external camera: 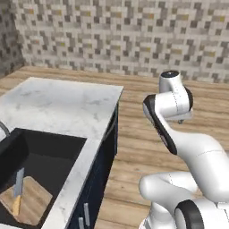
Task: Move the cutting board and knife to the sink. Then move spray from the cabinet to the counter.
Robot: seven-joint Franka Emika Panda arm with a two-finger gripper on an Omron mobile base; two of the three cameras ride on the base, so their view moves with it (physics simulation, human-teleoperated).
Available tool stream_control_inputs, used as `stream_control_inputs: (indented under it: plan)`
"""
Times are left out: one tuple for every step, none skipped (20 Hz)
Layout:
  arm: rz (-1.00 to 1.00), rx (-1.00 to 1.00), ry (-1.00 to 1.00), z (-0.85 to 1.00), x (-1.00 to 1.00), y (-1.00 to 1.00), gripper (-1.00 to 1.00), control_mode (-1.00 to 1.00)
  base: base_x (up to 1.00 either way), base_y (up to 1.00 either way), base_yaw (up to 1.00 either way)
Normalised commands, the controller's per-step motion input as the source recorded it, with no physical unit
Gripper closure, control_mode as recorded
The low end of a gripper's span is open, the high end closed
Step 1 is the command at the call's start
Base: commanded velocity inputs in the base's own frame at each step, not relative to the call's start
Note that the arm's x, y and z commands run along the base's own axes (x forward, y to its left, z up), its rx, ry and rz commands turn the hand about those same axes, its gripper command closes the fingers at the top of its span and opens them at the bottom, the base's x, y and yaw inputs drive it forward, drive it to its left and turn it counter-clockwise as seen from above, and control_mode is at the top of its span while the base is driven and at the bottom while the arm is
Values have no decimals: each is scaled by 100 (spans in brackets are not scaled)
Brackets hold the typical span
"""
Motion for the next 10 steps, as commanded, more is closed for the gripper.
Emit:
stream_control_inputs:
  plan:
    - [0,0,0,0,0,0,-100,100,1,-81,-78]
    - [0,0,0,0,0,0,-100,100,2,-81,-77]
    - [0,0,0,0,0,0,-100,100,9,-83,-73]
    - [0,0,0,0,0,0,-100,100,10,-86,-72]
    - [0,0,0,0,0,0,-100,100,10,-86,-72]
    - [0,0,0,0,0,0,-100,100,10,-86,-72]
    - [0,0,0,0,0,0,-100,100,8,-89,-69]
    - [0,0,0,0,0,0,-100,100,7,-88,-66]
    - [0,0,0,0,0,0,-100,100,7,-87,-67]
    - [0,0,0,0,0,0,-100,100,7,-87,-67]
